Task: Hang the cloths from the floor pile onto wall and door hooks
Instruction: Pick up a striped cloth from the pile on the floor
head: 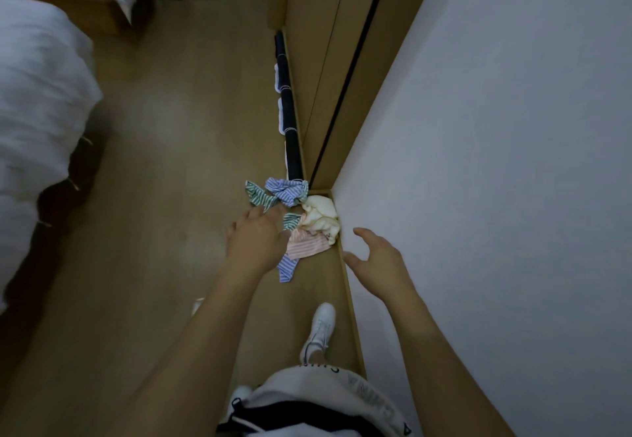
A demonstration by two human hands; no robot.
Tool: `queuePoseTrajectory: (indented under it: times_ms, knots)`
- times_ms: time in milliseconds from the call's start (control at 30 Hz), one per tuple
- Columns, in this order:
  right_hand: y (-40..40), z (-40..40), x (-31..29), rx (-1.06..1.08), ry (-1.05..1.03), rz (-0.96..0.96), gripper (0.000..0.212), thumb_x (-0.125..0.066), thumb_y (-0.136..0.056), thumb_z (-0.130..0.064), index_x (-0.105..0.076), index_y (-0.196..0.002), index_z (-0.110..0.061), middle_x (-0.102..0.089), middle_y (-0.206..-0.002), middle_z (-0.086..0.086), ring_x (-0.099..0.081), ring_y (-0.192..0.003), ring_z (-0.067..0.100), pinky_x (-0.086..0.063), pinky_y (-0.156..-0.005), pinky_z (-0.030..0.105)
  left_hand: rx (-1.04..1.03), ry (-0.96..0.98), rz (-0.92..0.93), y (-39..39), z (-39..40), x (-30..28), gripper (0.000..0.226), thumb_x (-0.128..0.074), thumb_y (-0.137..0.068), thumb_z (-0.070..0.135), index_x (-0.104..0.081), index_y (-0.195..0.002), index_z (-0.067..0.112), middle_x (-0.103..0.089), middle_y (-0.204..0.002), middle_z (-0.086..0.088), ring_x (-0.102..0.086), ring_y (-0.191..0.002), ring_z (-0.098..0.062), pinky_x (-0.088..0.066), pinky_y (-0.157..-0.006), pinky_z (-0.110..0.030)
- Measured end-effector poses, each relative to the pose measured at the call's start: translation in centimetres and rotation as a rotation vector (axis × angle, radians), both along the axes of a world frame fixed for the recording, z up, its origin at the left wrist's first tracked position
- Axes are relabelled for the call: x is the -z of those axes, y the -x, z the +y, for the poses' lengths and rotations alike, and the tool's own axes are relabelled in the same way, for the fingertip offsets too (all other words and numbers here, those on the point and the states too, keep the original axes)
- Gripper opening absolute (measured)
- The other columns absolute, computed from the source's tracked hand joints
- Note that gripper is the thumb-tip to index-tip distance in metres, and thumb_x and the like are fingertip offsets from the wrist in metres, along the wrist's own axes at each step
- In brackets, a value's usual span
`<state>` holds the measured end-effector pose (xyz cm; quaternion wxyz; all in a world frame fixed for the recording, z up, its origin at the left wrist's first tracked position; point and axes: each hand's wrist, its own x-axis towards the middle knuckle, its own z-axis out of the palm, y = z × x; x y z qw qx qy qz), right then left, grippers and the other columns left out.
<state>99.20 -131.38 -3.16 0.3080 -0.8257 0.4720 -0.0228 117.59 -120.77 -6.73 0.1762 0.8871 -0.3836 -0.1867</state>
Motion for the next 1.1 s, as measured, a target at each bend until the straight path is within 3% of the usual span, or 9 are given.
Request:
queuePoseTrajectory:
  times_ms: [300, 567, 933, 1100]
  knots:
    - [-6.3, -13.0, 6.2, -0.143, -0.122, 0.113, 0.048, -0.064, -0.089, -0.029, -0.052, -0.135, -0.022, -0.057, -0.133, 0.009, -0.052, -0.120, 0.027, -0.040, -0.093, 0.027, -0.108, -0.159, 0.035, -5.0, -9.9, 5.3, 0.058, -0.052, -0.093, 0.043, -0.036, -0.147, 0.029, -0.039, -0.150, -0.007, -0.037, -0.135, -0.031, -0.029, -0.109, -0.045]
    - [-11.9, -24.0, 15.3, -0.250, -0.197, 0.269, 0.047, -0.062, -0.088, -0.034, -0.053, -0.133, -0.025, -0.058, -0.132, 0.007, -0.056, -0.116, 0.027, -0.041, -0.089, 0.026, -0.103, -0.240, 0.167, -7.9, -18.5, 13.9, 0.057, -0.056, -0.093, 0.034, -0.040, -0.146, 0.020, -0.046, -0.141, -0.014, -0.047, -0.124, -0.039, -0.039, -0.104, -0.044]
    - [-15.8, -29.8, 35.1, -0.343, -0.299, 0.482, 0.053, -0.058, -0.088, -0.032, -0.046, -0.140, -0.025, -0.048, -0.143, 0.005, -0.047, -0.127, 0.026, -0.038, -0.100, 0.028, 0.085, -0.523, 0.238, -10.6, -24.1, 36.6, 0.049, -0.053, -0.092, 0.035, -0.045, -0.139, 0.022, -0.048, -0.136, -0.011, -0.049, -0.122, -0.035, -0.037, -0.100, -0.044]
    - [-17.7, -30.4, 45.7, -0.423, -0.275, 0.494, 0.050, -0.058, -0.088, -0.028, -0.049, -0.137, -0.024, -0.050, -0.140, 0.006, -0.048, -0.125, 0.025, -0.040, -0.093, 0.027, 0.167, -0.538, 0.210, -11.3, -25.5, 48.1, 0.051, -0.056, -0.091, 0.034, -0.045, -0.140, 0.024, -0.044, -0.140, -0.010, -0.048, -0.122, -0.035, -0.037, -0.100, -0.043]
